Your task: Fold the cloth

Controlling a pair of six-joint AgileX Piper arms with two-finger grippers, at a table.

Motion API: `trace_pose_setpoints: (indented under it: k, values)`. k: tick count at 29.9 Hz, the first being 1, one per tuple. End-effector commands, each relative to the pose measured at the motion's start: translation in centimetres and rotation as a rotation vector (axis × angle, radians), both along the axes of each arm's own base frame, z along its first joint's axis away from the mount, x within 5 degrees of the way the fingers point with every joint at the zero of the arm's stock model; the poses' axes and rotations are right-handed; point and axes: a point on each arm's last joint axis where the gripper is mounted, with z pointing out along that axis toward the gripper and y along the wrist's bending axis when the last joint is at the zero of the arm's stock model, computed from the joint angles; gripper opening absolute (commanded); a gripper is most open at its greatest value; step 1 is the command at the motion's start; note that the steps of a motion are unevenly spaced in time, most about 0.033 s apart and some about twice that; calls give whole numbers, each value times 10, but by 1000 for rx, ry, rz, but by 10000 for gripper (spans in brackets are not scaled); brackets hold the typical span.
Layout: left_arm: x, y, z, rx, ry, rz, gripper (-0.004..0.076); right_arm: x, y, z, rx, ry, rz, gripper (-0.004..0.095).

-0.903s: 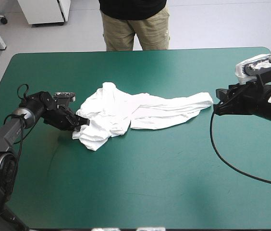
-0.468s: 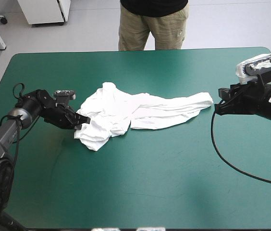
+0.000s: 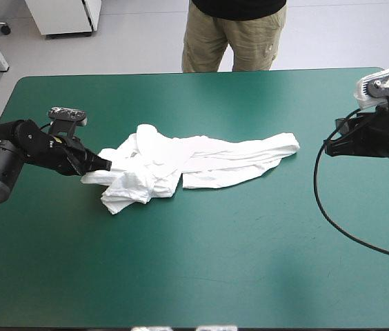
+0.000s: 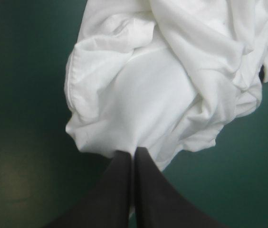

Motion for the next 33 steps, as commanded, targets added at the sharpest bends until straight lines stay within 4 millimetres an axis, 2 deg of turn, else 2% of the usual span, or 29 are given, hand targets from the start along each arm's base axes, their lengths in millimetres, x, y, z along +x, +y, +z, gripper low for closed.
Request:
trace_pose_setpoints:
  k: [1,5,9,13,19,25,28,33]
  values:
    - [-17,-1,29,-8,-83,3,-9,16,2,-2,36,42,0,446]
    - [-30,0,36,2,-72,-10,-9,53,5,-29,13,171,9,473]
    - [-34,0,41,4,-95,-8,-9,95,9,-54,36,210,19,473]
    - [-32,0,41,4,-110,-5,-9,139,12,-89,44,256,12,473]
    - [-33,0,41,1,-109,0,-9,188,18,-144,13,314,18,473]
    - [-32,0,42,2,-114,-2,-9,222,37,-196,-15,344,62,473]
    - [-32,0,41,2,-111,-2,-9,232,45,-212,-21,353,84,473]
    - [-29,0,40,2,-111,0,-9,245,48,-233,-11,388,87,460]
